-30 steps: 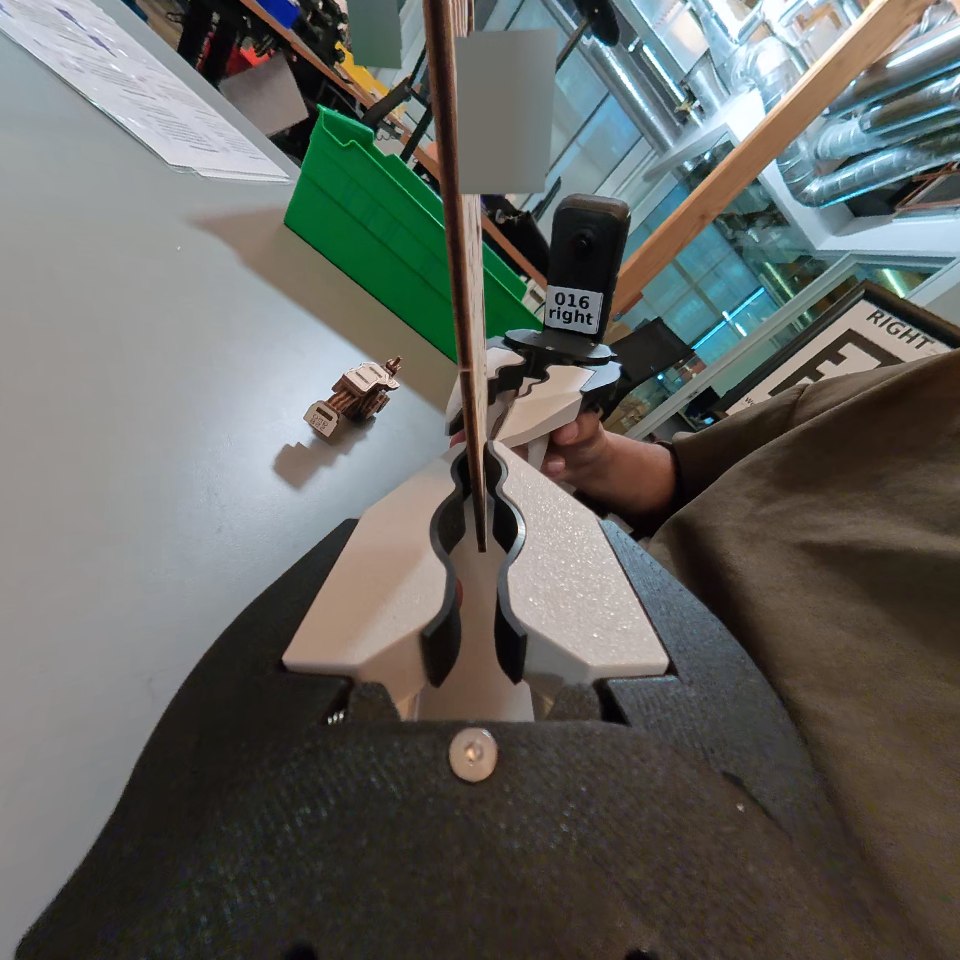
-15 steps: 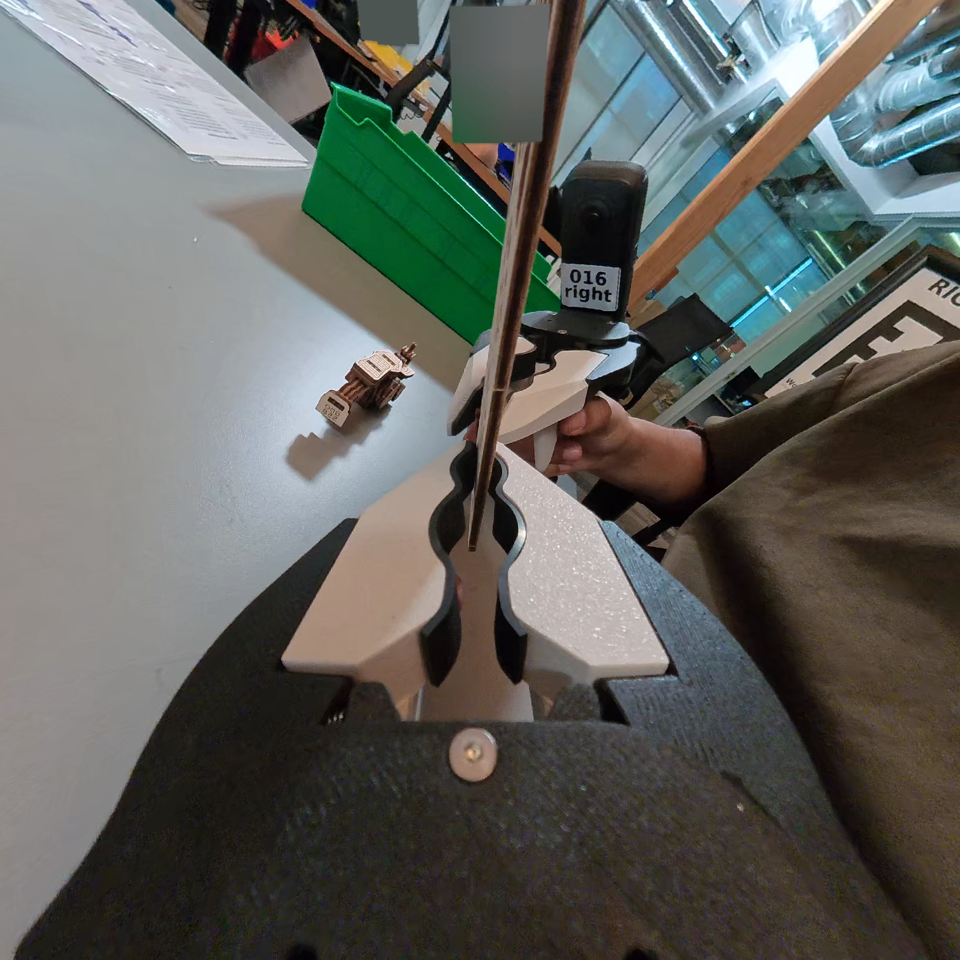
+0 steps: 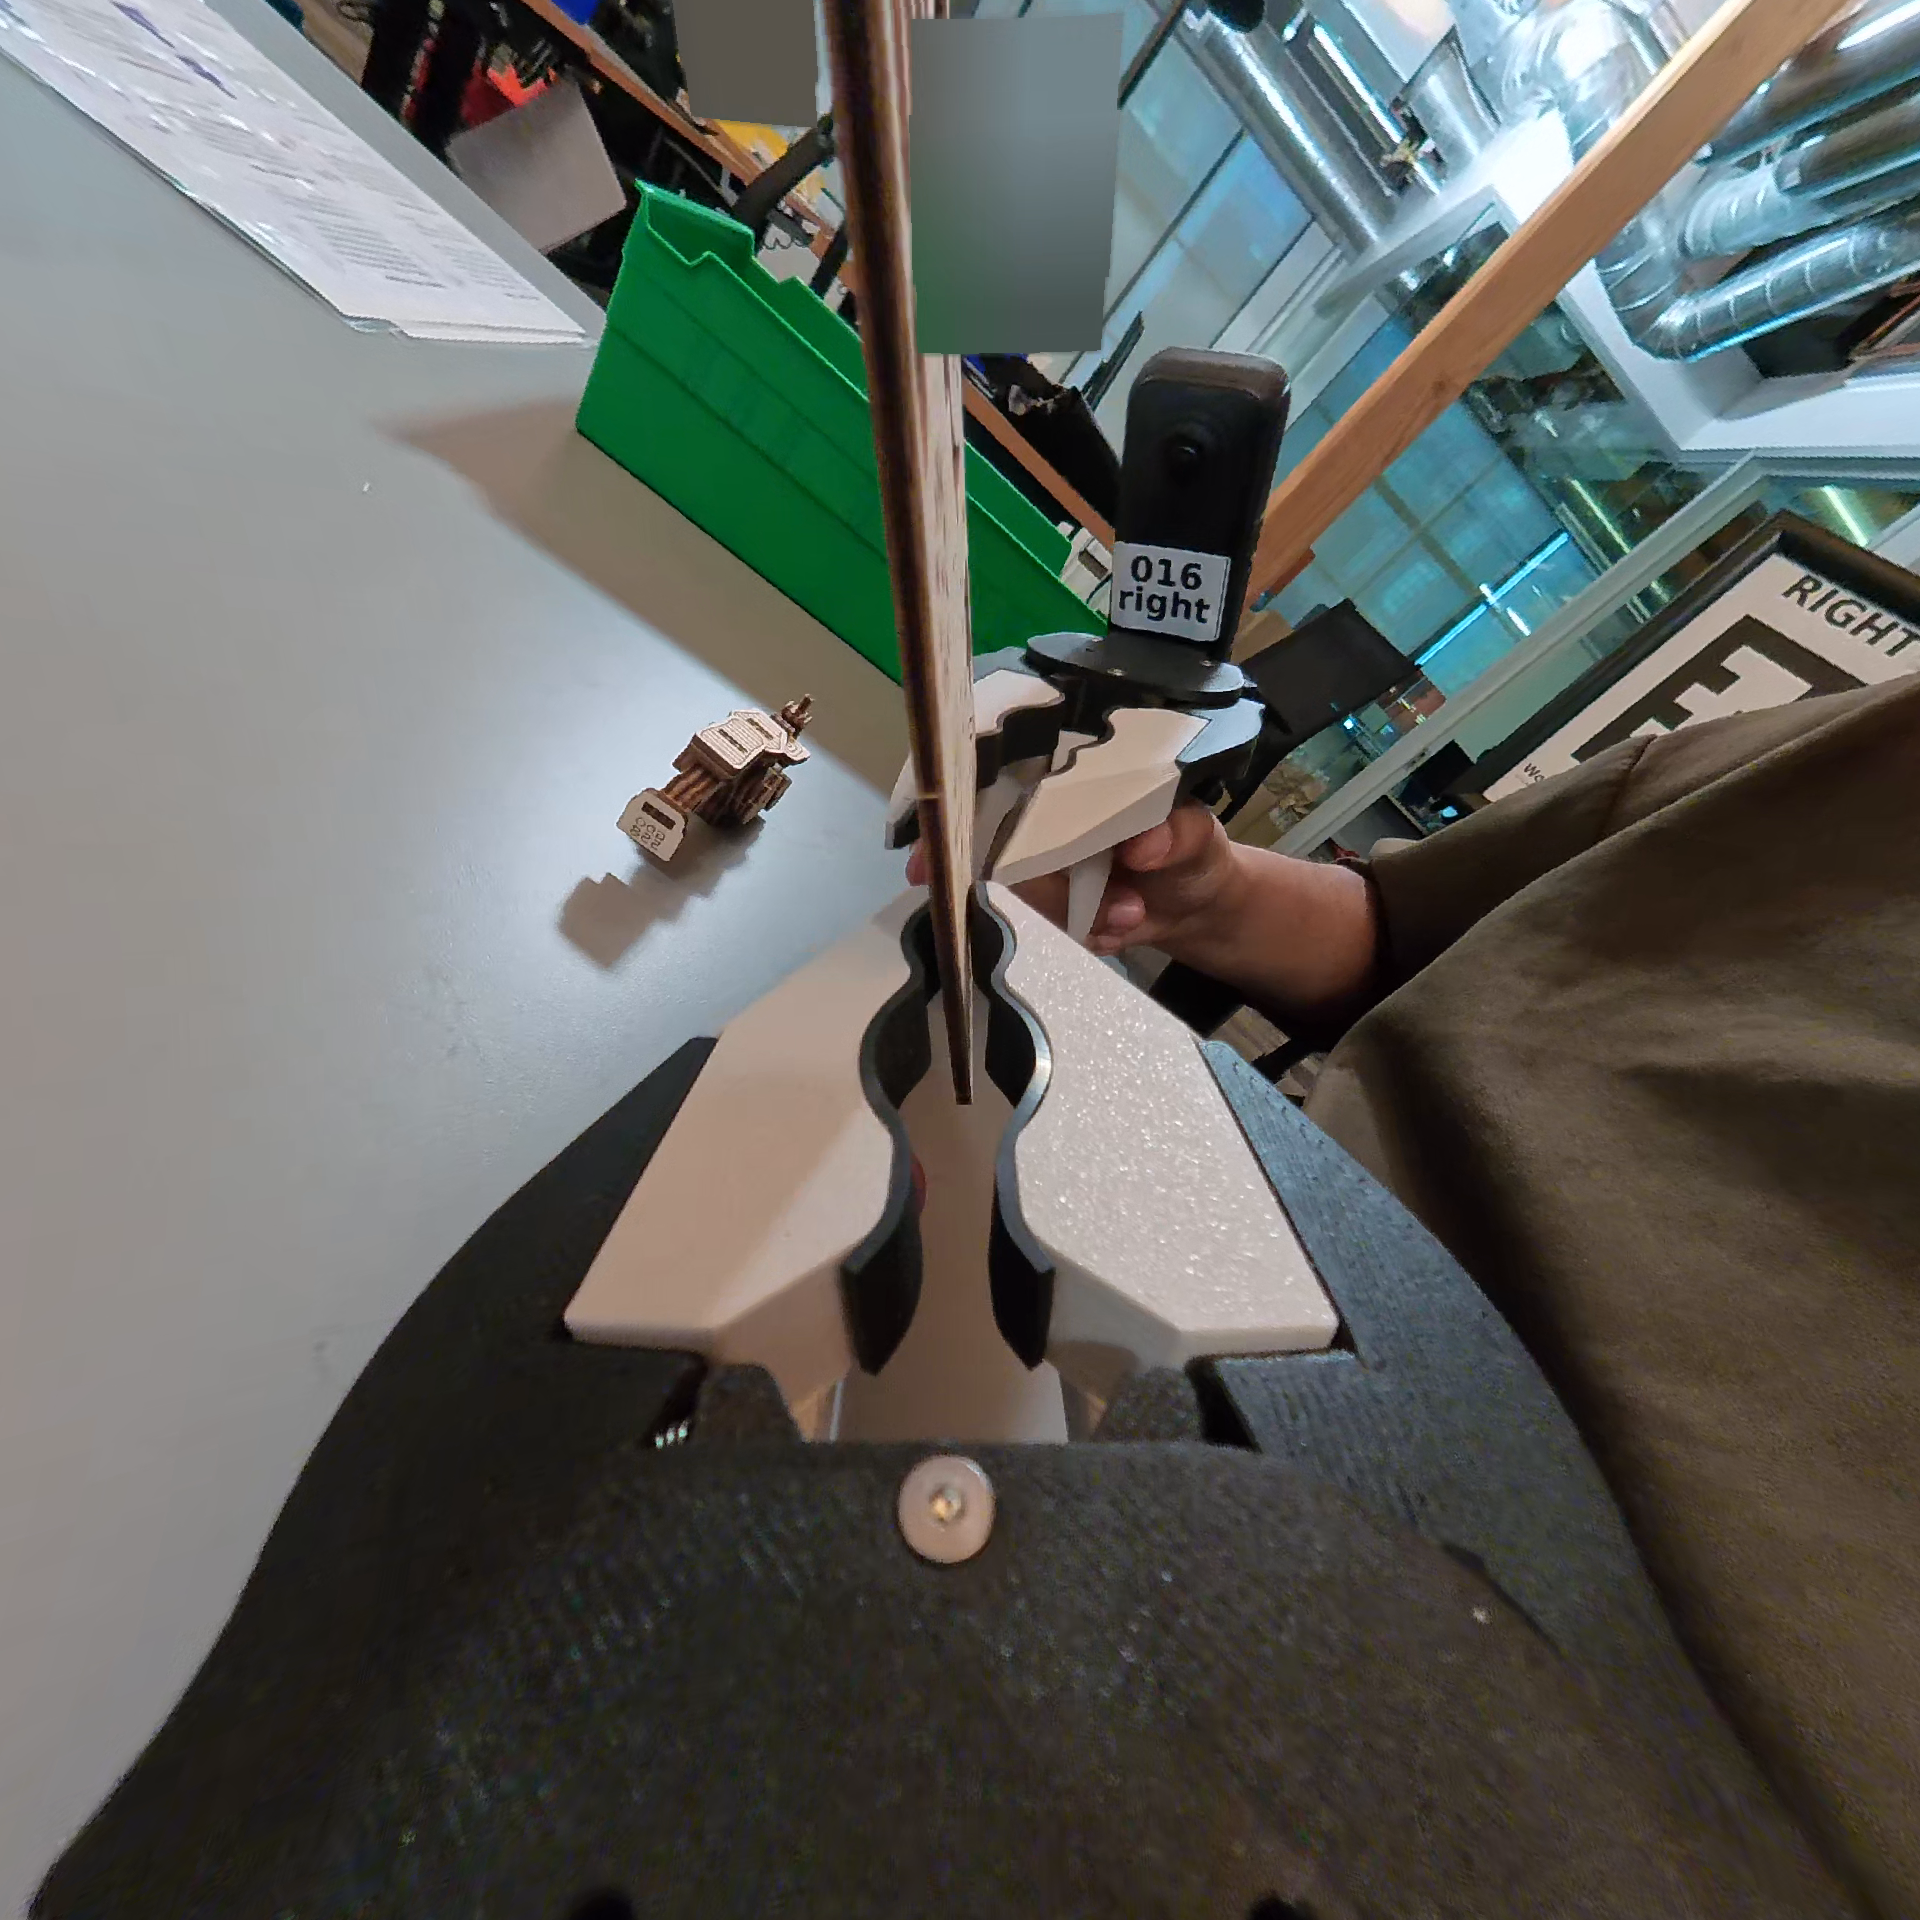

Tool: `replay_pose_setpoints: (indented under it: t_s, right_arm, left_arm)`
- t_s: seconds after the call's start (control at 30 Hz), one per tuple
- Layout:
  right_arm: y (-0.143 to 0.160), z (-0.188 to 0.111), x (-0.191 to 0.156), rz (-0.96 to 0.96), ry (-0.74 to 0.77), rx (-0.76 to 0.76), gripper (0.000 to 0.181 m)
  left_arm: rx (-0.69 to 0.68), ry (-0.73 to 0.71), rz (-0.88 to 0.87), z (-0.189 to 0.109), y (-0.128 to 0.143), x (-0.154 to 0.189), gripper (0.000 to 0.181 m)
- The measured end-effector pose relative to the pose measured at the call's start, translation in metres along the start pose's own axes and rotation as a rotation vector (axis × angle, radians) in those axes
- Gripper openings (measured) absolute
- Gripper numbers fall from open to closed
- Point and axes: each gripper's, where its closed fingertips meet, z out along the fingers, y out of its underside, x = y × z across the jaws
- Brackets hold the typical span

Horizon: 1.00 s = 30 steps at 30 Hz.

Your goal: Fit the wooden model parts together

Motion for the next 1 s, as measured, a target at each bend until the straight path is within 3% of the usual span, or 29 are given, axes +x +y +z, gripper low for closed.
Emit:
replay_pose_setpoints:
  t_s: [0.83,1.0]
  right_arm:
    - [0.012,0.000,0.014,-0.085,0.115,-0.086,0.022]
    - [0.004,-0.001,0.009,-0.120,0.088,-0.044,0.021]
  left_arm:
    - [-0.078,-0.085,0.076,0.007,0.013,-0.006,0.000]
    - [-0.043,-0.062,0.077,0.005,0.006,-0.003,0.000]
